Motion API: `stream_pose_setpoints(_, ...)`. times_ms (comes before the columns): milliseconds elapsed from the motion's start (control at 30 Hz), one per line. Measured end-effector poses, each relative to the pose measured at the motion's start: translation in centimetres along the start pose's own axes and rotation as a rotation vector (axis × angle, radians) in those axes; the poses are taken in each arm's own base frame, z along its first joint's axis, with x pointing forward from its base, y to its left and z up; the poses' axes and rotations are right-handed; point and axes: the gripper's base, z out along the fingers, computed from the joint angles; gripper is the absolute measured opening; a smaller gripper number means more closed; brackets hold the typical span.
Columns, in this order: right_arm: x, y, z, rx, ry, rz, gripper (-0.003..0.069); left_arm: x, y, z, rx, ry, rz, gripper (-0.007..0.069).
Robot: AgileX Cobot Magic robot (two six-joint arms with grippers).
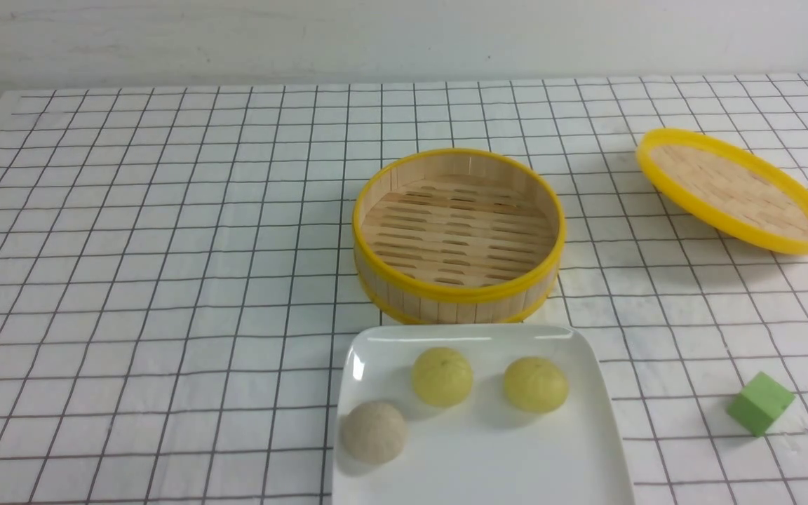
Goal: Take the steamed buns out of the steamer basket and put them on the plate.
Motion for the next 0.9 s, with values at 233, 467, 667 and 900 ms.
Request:
stream_pose_setpoints(233, -0.02, -0.05, 0.00, 0.016, -0.003, 0.027, 0.0240, 0.00, 0.00, 0.00, 0.000, 0.000, 0.000, 0.0240)
stream_pose_setpoints(467, -0.02, -0.05, 0.00, 0.017, -0.003, 0.031, 0.0240, 0.00, 0.00, 0.00, 0.000, 0.000, 0.000, 0.0240)
stream_pose_setpoints(667, -0.02, -0.05, 0.00, 0.017, -0.003, 0.031, 0.0240, 0.00, 0.00, 0.00, 0.000, 0.000, 0.001, 0.0240)
stream_pose_setpoints(900, -0.02, -0.05, 0.00, 0.017, -0.003, 0.031, 0.0240, 0.00, 0.01, 0.00, -0.001, 0.000, 0.002, 0.0240)
